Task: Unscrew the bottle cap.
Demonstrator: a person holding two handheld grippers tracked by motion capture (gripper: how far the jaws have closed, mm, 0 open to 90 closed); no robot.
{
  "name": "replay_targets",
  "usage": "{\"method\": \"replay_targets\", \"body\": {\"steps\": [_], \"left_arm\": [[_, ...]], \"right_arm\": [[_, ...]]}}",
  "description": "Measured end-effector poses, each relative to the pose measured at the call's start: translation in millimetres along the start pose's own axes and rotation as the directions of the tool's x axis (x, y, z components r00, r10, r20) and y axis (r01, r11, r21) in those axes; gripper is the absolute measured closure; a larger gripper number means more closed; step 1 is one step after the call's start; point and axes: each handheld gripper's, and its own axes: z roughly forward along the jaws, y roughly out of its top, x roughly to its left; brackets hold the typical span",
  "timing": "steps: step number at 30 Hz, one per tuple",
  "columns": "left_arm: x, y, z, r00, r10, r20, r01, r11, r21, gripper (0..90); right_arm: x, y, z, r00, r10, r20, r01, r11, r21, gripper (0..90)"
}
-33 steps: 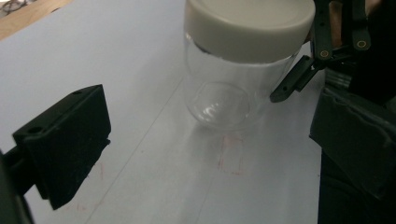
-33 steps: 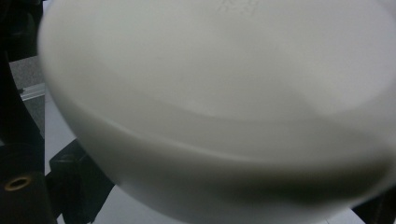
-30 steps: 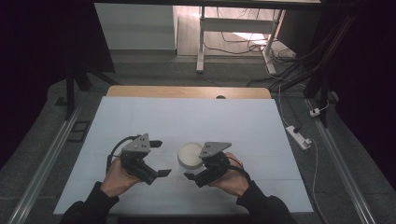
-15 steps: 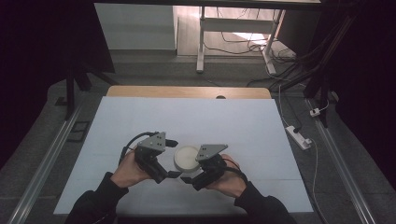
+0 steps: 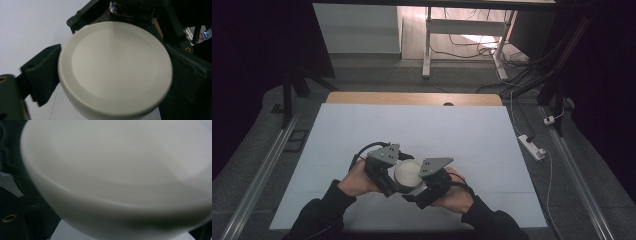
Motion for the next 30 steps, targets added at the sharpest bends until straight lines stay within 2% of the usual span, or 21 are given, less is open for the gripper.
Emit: {"method": "replay_targets", "body": {"steps": [3, 8, 12, 14, 16, 18, 21, 24, 25, 26, 27, 28, 30], "left_arm": [[-0.5, -0.9, -0.3, 1.0, 0.006, 0.001, -0.006, 1.0, -0.006, 7.6], [-3.9, 0.3, 2.0, 0.9987, -0.027, -0.044, 0.027, 0.9996, 0.0, 7.8], [-6.7, 2.7, 4.2, 0.9916, -0.074, -0.106, 0.075, 0.9972, 0.002, 7.9], [-7.9, 4.0, 5.8, 0.9857, -0.099, -0.136, 0.1, 0.9949, 0.001, 7.9], [-9.2, 5.5, 7.6, 0.9783, -0.125, -0.165, 0.126, 0.992, -0.003, 7.9], [-10.9, 7.4, 9.6, 0.9682, -0.153, -0.198, 0.155, 0.9879, -0.006, 7.9], [-15.0, 11.9, 14.0, 0.9464, -0.189, -0.262, 0.194, 0.9809, -0.005, 7.9], [-18.2, 15.8, 17.6, 0.9269, -0.209, -0.311, 0.22, 0.9754, 0.0, 7.9], [-18.7, 16.6, 18.5, 0.9222, -0.216, -0.321, 0.227, 0.9739, -0.003, 7.8], [-18.7, 17.1, 19.0, 0.9203, -0.221, -0.323, 0.231, 0.9729, -0.006, 7.8], [-18.3, 17.2, 18.9, 0.9219, -0.22, -0.319, 0.229, 0.9733, -0.008, 7.7], [-17.3, 17.0, 18.4, 0.9252, -0.221, -0.309, 0.227, 0.9737, -0.015, 7.6], [-13.3, 15.7, 15.2, 0.9383, -0.238, -0.251, 0.237, 0.971, -0.034, 5.7]], "right_arm": [[0.4, 0.2, 0.1, 1.0, -0.002, -0.001, 0.002, 1.0, 0.0, 6.8], [0.3, 0.2, 0.7, 0.9999, 0.009, 0.012, -0.009, 1.0, 0.006, 6.8], [-1.5, -0.1, 0.3, 0.9989, 0.027, 0.038, -0.028, 1.0, 0.008, 6.8], [-2.7, -0.3, 0.1, 0.998, 0.037, 0.052, -0.038, 0.999, 0.008, 6.8], [-3.7, -0.5, 0.0, 0.9966, 0.048, 0.066, -0.049, 0.999, 0.007, 6.8], [-5.3, -0.9, -0.3, 0.9955, 0.054, 0.078, -0.054, 0.998, 0.007, 6.8], [-6.7, -1.0, -0.3, 0.9923, 0.07, 0.102, -0.071, 0.997, 0.007, 6.8], [-8.1, -1.4, -0.4, 0.989, 0.086, 0.121, -0.087, 0.996, 0.007, 6.8], [-8.6, -1.6, -0.6, 0.9882, 0.09, 0.124, -0.091, 0.996, 0.006, 6.8], [-9.2, -1.9, -0.9, 0.9878, 0.09, 0.127, -0.091, 0.996, 0.006, 6.8], [-9.6, -2.1, -1.3, 0.9876, 0.092, 0.127, -0.093, 0.996, 0.005, 6.8], [-9.8, -2.2, -1.7, 0.9875, 0.094, 0.126, -0.095, 0.995, 0.002, 6.8], [-9.8, -2.0, -2.6, 0.9885, 0.091, 0.121, -0.091, 0.996, -0.005, 6.8]]}}
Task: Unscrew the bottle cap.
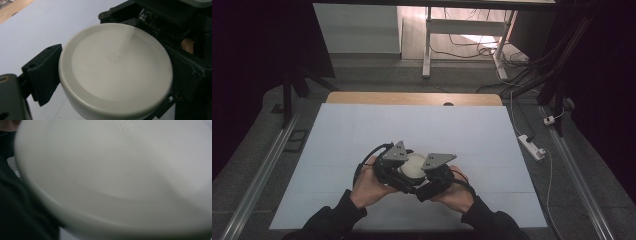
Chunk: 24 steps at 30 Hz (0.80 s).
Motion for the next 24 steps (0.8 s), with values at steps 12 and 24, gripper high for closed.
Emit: {"method": "replay_targets", "body": {"steps": [12, 24], "left_arm": [[11.4, -5.4, -15.9, 0.9567, 0.192, 0.218, -0.203, 0.9788, 0.026, 0.2], [8.0, -6.8, -14.9, 0.9617, 0.198, 0.19, -0.202, 0.9793, 0.005, 7.9]], "right_arm": [[9.6, 2.1, 0.3, 0.9915, -0.062, -0.114, 0.059, 0.998, -0.027, 6.8], [16.0, 4.1, 1.4, 0.9884, -0.091, -0.121, 0.089, 0.996, -0.022, 6.8]]}}
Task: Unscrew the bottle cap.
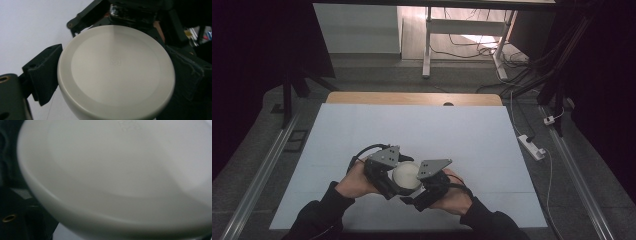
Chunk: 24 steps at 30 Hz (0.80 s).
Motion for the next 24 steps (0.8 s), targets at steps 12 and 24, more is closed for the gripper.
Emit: {"method": "replay_targets", "body": {"steps": [12, 24], "left_arm": [[-4.6, 8.5, 12.5, 0.9678, -0.158, -0.196, 0.159, 0.9872, -0.008, 8.0], [-2.0, 10.6, 5.8, 0.9815, -0.136, -0.135, 0.134, 0.9908, -0.018, 0.0]], "right_arm": [[-10.1, -2.5, -0.6, 0.9902, 0.08, 0.115, -0.081, 0.997, 0.008, 6.8], [-11.7, -3.3, -1.2, 0.9896, 0.089, 0.113, -0.09, 0.996, 0.004, 6.8]]}}
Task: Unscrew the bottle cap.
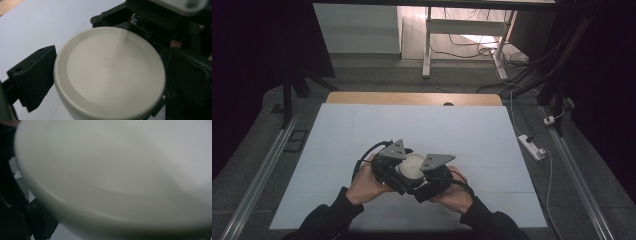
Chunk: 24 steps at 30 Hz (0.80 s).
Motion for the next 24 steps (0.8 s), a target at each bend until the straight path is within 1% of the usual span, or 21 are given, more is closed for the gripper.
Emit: {"method": "replay_targets", "body": {"steps": [1, 2, 3, 4, 5, 6, 7, 8, 10, 11, 12, 13, 14, 15, 18, 19, 20, 22, 23, 24], "left_arm": [[0.7, -0.4, -2.5, 0.9999, 0.016, 0.006, -0.016, 0.9999, 0.002, 0.0], [0.7, -0.4, -2.5, 0.9999, 0.016, 0.006, -0.016, 0.9999, 0.002, 0.0], [3.4, -1.9, -7.3, 0.9981, 0.047, 0.039, -0.047, 0.9989, 0.002, 0.0], [4.6, -2.8, -8.8, 0.9967, 0.055, 0.06, -0.055, 0.9985, 0.0, 0.0], [4.6, -2.8, -8.8, 0.9967, 0.055, 0.06, -0.055, 0.9985, 0.0, 0.0], [5.5, -3.8, -10.0, 0.9947, 0.067, 0.078, -0.067, 0.9977, -0.001, 0.0], [6.1, -4.6, -10.5, 0.9923, 0.078, 0.096, -0.078, 0.9969, 0.0, 0.0], [6.2, -5.8, -10.4, 0.9893, 0.096, 0.11, -0.097, 0.9953, 0.006, 0.0], [6.1, -7.1, -9.7, 0.986, 0.114, 0.122, -0.116, 0.9931, 0.016, 1.9], [6.4, -7.5, -9.4, 0.9844, 0.116, 0.132, -0.12, 0.9927, 0.017, 2.0], [6.5, -8.1, -9.5, 0.982, 0.119, 0.146, -0.122, 0.9925, 0.012, 3.0], [6.2, -8.7, -9.8, 0.9799, 0.128, 0.153, -0.13, 0.9915, 0.007, 5.0], [5.6, -9.1, -10.2, 0.9792, 0.133, 0.153, -0.135, 0.9909, 0.004, 7.0], [5.6, -9.1, -10.2, 0.9792, 0.133, 0.153, -0.135, 0.9909, 0.004, 7.5], [5.1, -8.7, -9.4, 0.9844, 0.114, 0.134, -0.117, 0.9931, 0.01, 7.8], [5.1, -8.7, -9.4, 0.9844, 0.114, 0.134, -0.117, 0.9931, 0.01, 7.9], [4.6, -8.1, -7.8, 0.9887, 0.099, 0.113, -0.101, 0.9947, 0.017, 7.9], [3.7, -7.2, -5.8, 0.993, 0.079, 0.087, -0.082, 0.9963, 0.026, 8.0], [3.7, -7.2, -5.8, 0.993, 0.079, 0.087, -0.082, 0.9963, 0.026, 8.0], [2.8, -5.9, -3.6, 0.9968, 0.053, 0.059, -0.055, 0.998, 0.03, 8.1]], "right_arm": [[0.2, 0.1, -0.4, 0.9999, -0.005, -0.01, 0.005, 1.0, -0.001, 6.8], [0.8, 0.3, -0.7, 0.9998, -0.008, -0.02, 0.007, 1.0, -0.002, 6.8], [1.7, 0.5, -0.9, 0.9995, -0.011, -0.029, 0.011, 1.0, -0.003, 6.8], [2.5, 0.7, -1.2, 0.999, -0.022, -0.038, 0.022, 1.0, -0.005, 6.8], [2.5, 0.7, -1.2, 0.999, -0.022, -0.038, 0.022, 1.0, -0.005, 6.8], [5.0, 1.6, -1.3, 0.9977, -0.03, -0.06, 0.03, 1.0, -0.01, 6.8], [6.2, 2.1, -1.3, 0.9968, -0.039, -0.069, 0.038, 0.999, -0.013, 6.8], [7.8, 2.6, -1.1, 0.9959, -0.042, -0.08, 0.041, 0.999, -0.016, 6.8], [10.6, 3.4, -0.9, 0.9939, -0.053, -0.096, 0.052, 0.998, -0.019, 6.8], [11.8, 3.7, -0.9, 0.9932, -0.059, -0.101, 0.058, 0.998, -0.02, 6.8], [12.6, 3.9, -0.8, 0.9923, -0.065, -0.106, 0.063, 0.998, -0.02, 6.8], [13.2, 4.0, -0.6, 0.992, -0.066, -0.107, 0.064, 0.998, -0.02, 6.8], [13.6, 4.0, -0.7, 0.9919, -0.068, -0.107, 0.066, 0.998, -0.02, 6.8], [13.6, 4.1, -0.8, 0.992, -0.068, -0.107, 0.066, 0.998, -0.019, 6.8], [13.2, 3.9, -1.0, 0.9932, -0.065, -0.097, 0.063, 0.998, -0.016, 6.8], [12.9, 3.9, -0.9, 0.994, -0.06, -0.091, 0.059, 0.998, -0.013, 6.8], [12.4, 3.9, -0.7, 0.9948, -0.057, -0.084, 0.057, 0.998, -0.009, 6.8], [11.6, 3.6, -0.1, 0.9967, -0.043, -0.069, 0.043, 0.999, 0.0, 6.8], [11.0, 3.3, 0.2, 0.9975, -0.038, -0.059, 0.038, 0.999, 0.002, 6.8], [10.2, 3.0, 0.4, 0.9981, -0.029, -0.053, 0.03, 1.0, 0.005, 6.8]]}}
